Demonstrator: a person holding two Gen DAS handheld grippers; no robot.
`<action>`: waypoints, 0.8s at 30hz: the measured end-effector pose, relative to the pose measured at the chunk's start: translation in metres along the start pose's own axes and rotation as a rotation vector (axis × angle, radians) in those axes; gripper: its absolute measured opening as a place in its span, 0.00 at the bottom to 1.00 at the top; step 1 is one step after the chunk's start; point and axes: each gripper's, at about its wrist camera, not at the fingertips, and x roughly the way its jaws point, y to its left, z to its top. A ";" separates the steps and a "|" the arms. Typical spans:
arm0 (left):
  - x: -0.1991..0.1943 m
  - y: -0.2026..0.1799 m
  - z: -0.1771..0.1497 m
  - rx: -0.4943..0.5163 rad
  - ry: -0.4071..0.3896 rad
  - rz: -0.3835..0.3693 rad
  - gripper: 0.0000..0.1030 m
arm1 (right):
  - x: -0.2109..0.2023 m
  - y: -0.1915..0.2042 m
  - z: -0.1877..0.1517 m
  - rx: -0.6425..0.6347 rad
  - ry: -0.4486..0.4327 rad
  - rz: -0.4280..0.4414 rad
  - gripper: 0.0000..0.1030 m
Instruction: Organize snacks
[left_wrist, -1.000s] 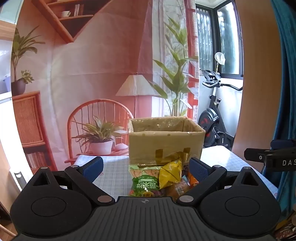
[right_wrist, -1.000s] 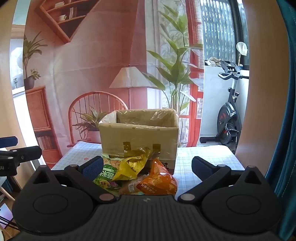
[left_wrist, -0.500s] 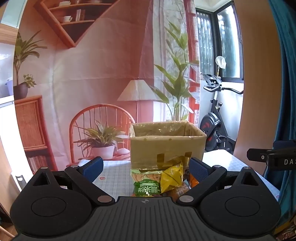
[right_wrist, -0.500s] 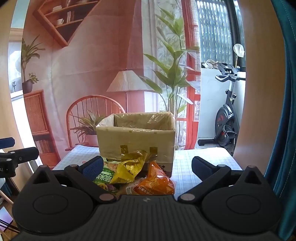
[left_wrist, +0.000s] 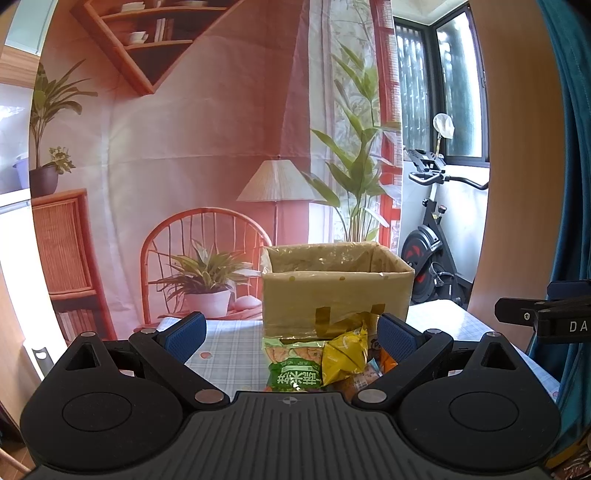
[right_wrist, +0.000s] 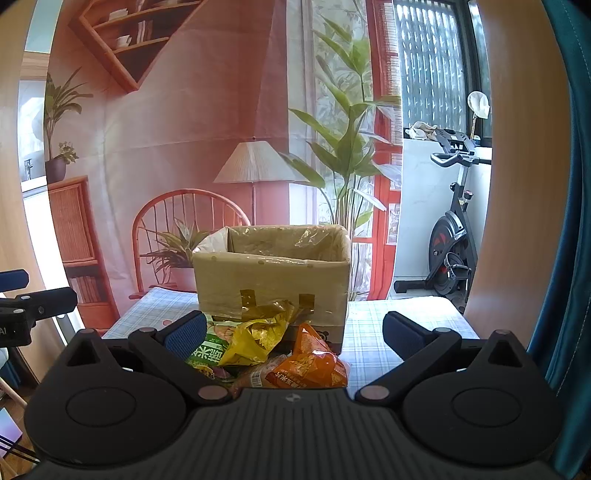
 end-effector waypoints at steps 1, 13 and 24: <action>0.000 0.000 0.000 0.000 0.000 0.000 0.97 | 0.000 -0.001 0.001 0.000 0.000 0.001 1.00; 0.000 -0.001 -0.001 0.000 -0.001 0.001 0.97 | 0.000 -0.001 0.001 0.000 0.003 0.002 1.00; 0.000 -0.001 -0.001 -0.001 0.001 0.001 0.97 | 0.001 -0.001 0.001 0.000 0.004 0.003 1.00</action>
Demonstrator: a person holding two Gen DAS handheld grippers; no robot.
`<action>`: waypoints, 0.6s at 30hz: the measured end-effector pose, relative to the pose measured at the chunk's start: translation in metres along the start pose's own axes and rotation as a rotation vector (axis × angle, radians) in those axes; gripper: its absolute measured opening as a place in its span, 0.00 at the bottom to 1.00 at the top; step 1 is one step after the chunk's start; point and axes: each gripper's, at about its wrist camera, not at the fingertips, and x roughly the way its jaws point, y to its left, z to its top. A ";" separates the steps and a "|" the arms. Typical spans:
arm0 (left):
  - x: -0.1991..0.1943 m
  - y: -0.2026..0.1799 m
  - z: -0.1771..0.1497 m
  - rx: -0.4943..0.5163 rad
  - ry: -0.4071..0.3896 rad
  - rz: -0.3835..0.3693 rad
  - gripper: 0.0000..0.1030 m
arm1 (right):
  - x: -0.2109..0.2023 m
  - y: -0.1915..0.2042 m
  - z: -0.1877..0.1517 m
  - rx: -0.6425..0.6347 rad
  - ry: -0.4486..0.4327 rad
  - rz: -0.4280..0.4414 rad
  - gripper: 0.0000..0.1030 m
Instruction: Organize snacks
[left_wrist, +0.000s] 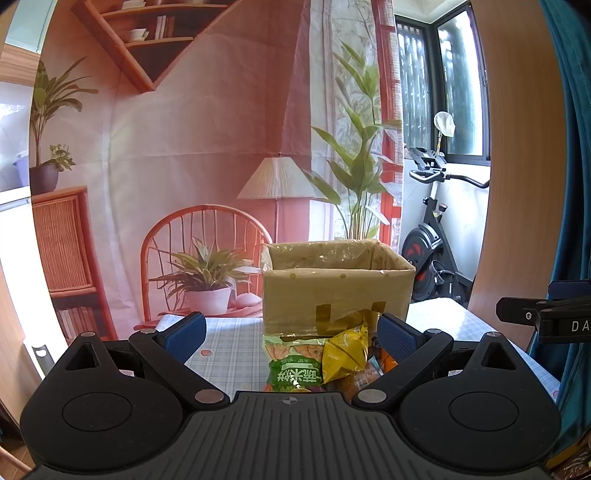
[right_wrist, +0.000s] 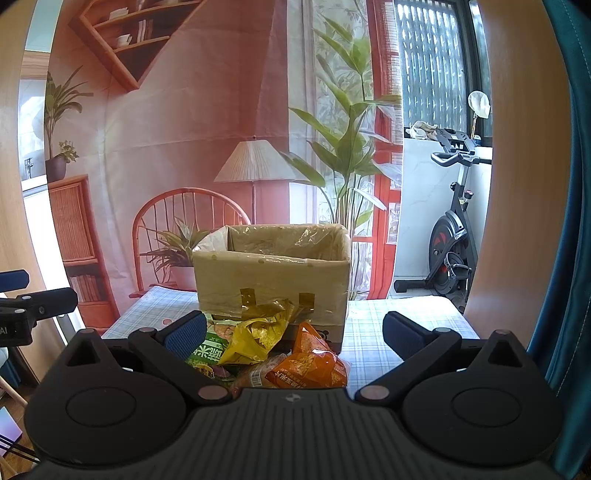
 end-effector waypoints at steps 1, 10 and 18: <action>0.000 0.000 0.000 0.000 0.001 0.000 0.97 | 0.000 0.000 0.000 0.000 0.000 0.000 1.00; 0.000 0.000 -0.001 0.000 0.001 0.001 0.97 | 0.000 0.000 -0.001 0.000 0.001 0.000 1.00; -0.001 -0.001 -0.001 -0.001 0.001 0.001 0.97 | 0.000 0.001 -0.001 0.001 0.002 -0.001 1.00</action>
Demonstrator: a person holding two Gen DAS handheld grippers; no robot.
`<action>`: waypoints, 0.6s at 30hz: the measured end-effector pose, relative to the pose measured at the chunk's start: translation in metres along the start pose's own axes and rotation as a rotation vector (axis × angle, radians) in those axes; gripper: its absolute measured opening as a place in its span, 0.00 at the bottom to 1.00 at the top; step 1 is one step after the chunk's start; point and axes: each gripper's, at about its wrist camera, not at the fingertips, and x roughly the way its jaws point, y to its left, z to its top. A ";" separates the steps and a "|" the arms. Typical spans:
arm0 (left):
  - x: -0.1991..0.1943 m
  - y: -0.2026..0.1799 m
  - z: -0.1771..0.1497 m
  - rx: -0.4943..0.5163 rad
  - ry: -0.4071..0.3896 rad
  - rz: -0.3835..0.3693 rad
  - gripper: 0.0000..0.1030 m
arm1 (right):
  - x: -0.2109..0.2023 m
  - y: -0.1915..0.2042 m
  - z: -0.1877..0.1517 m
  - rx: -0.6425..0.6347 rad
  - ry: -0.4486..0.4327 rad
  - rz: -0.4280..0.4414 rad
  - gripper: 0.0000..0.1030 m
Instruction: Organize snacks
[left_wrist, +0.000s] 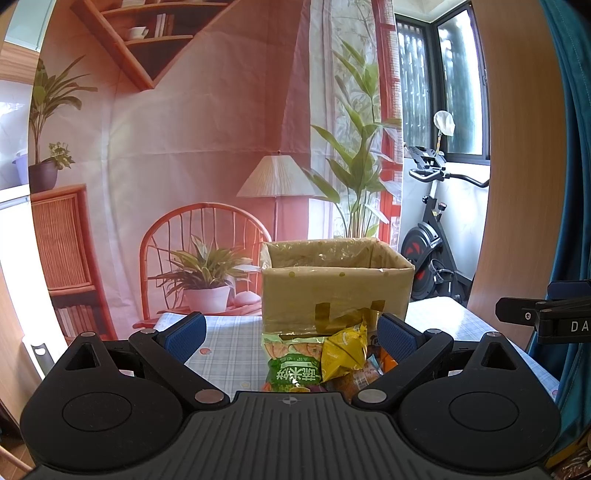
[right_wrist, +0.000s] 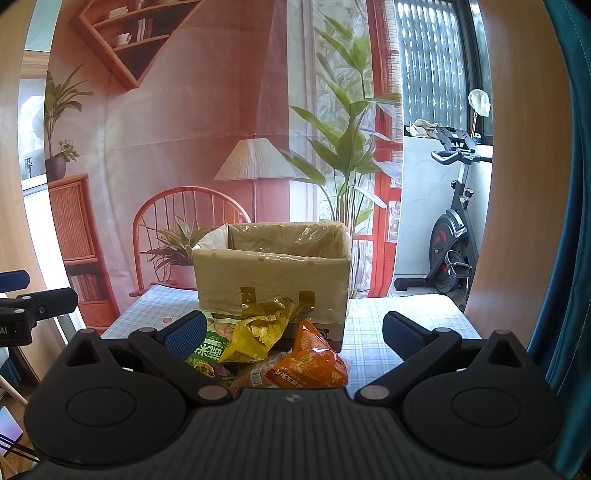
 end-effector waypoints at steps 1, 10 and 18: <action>0.000 0.000 0.000 0.000 0.000 0.000 0.97 | 0.000 0.000 0.000 0.000 0.000 0.001 1.00; 0.000 -0.001 -0.005 -0.002 0.003 -0.001 0.97 | 0.000 0.000 0.000 0.000 0.001 0.000 1.00; 0.001 0.000 -0.003 -0.023 0.019 -0.007 0.97 | 0.000 0.000 0.000 0.000 0.001 0.000 1.00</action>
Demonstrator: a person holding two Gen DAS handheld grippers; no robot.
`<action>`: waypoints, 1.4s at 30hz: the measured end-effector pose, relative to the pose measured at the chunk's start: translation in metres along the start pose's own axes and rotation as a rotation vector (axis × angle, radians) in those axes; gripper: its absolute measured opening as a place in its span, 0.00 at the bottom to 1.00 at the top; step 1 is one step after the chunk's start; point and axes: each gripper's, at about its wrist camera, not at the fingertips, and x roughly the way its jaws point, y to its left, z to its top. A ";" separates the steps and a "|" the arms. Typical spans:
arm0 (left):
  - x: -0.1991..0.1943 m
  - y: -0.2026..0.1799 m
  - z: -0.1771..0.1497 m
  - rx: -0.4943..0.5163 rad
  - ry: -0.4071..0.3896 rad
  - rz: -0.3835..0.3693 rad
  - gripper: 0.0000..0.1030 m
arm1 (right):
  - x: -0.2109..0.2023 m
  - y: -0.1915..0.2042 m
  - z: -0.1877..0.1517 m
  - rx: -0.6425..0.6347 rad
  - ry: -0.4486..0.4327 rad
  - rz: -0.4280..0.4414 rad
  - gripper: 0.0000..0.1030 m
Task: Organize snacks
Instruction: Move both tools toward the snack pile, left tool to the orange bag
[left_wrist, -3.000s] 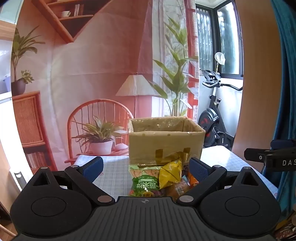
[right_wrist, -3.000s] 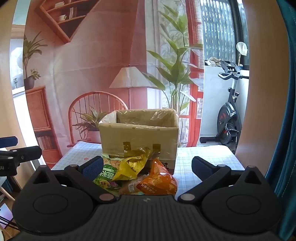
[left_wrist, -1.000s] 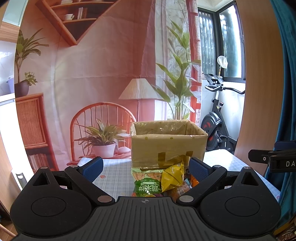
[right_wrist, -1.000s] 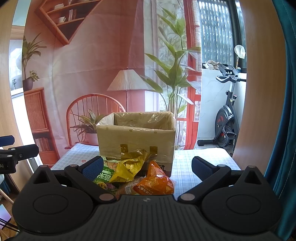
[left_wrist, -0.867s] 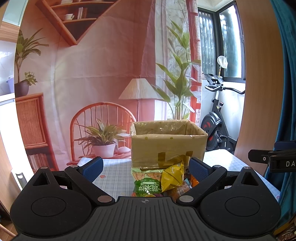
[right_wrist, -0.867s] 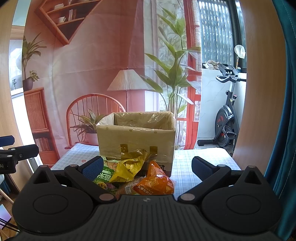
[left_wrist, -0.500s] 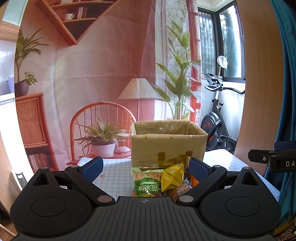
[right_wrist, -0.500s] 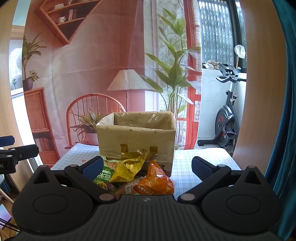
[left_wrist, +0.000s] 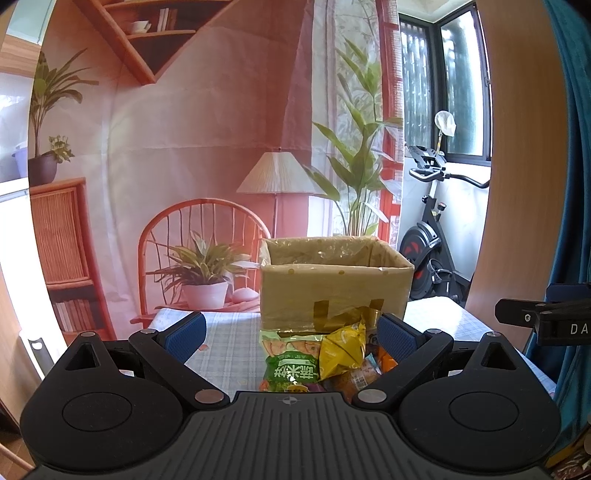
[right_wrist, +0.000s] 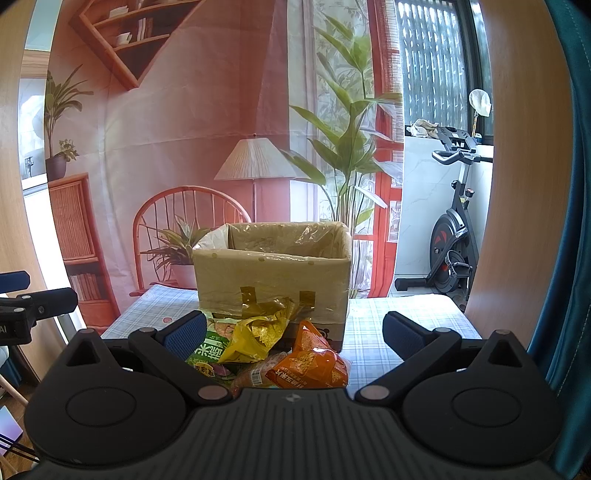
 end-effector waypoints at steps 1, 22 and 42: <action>0.001 0.000 0.000 -0.004 0.004 0.000 0.97 | 0.000 0.000 0.000 0.000 -0.001 0.001 1.00; 0.094 0.055 -0.057 -0.170 0.202 0.084 0.97 | 0.092 0.003 -0.080 -0.042 0.085 0.124 1.00; 0.173 0.057 -0.134 -0.201 0.447 0.027 0.96 | 0.148 0.000 -0.141 0.008 0.224 0.116 1.00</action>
